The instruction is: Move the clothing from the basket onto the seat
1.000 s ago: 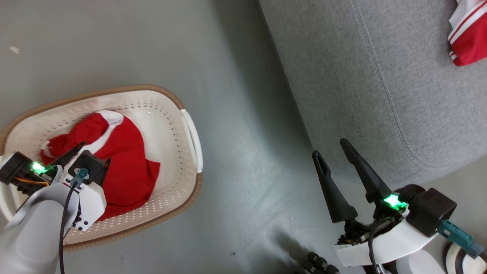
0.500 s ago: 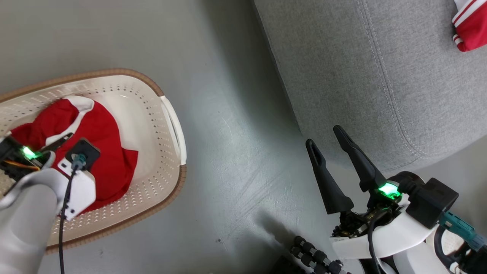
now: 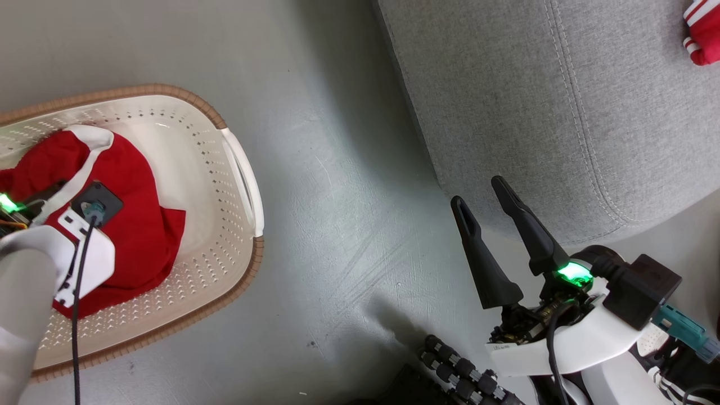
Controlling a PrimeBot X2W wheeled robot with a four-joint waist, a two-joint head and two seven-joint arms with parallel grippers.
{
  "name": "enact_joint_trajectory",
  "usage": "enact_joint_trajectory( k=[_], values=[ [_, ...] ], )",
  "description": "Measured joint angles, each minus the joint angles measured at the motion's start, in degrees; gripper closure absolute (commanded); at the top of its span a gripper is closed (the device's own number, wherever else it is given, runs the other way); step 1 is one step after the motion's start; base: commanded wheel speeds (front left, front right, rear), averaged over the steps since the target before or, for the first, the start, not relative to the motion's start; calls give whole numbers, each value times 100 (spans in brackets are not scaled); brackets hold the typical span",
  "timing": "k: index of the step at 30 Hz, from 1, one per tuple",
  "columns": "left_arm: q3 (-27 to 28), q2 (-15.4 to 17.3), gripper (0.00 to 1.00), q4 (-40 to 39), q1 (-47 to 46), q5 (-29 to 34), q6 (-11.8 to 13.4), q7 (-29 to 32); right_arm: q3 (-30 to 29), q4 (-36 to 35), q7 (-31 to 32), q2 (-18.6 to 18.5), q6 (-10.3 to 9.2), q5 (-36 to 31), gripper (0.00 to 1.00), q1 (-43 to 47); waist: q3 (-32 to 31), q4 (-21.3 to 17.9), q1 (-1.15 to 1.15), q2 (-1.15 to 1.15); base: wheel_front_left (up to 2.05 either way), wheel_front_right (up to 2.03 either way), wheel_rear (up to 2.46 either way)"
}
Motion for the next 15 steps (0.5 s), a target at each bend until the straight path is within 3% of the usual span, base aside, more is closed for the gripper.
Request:
enact_joint_trajectory(
  k=[15],
  values=[
    [-59,58,0,409,-407,134,0,252,-7,-44,0,0,0,37,0,-105,214,-31,0,0,0,0,0]
  ],
)
